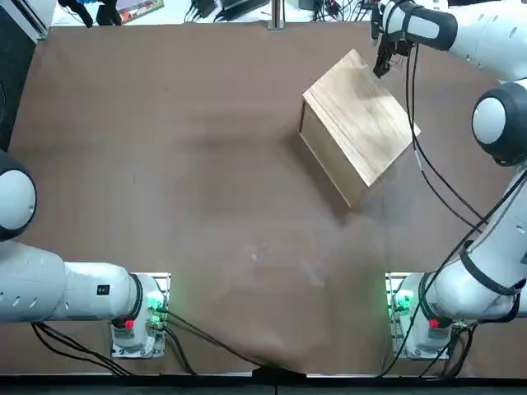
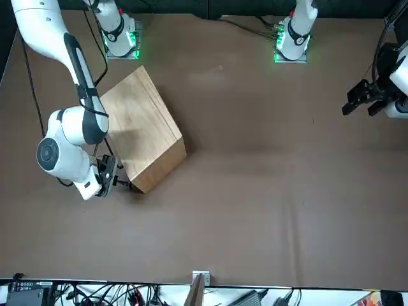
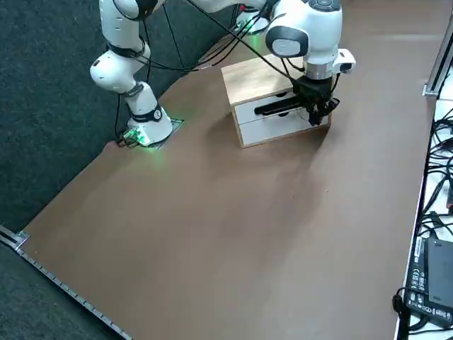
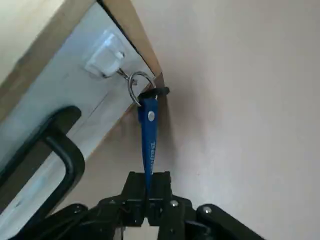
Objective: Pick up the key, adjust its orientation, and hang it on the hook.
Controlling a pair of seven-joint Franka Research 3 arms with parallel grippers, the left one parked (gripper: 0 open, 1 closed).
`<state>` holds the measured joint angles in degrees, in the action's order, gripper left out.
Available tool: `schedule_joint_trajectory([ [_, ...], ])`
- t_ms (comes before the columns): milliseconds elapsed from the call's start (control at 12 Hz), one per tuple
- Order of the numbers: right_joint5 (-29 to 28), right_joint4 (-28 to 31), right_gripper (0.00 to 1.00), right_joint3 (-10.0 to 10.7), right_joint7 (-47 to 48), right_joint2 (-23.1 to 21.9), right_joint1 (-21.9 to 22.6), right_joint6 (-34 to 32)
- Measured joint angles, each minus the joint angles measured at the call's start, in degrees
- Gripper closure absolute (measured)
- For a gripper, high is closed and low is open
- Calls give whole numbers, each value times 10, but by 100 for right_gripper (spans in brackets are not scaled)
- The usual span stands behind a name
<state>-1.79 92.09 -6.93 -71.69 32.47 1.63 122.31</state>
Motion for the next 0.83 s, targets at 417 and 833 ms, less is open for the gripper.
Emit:
schedule_joint_trajectory([
  [417,0,-4,74,1,-1,0,-1,0],
  [833,0,-21,17,3,-1,0,-11,-1],
])
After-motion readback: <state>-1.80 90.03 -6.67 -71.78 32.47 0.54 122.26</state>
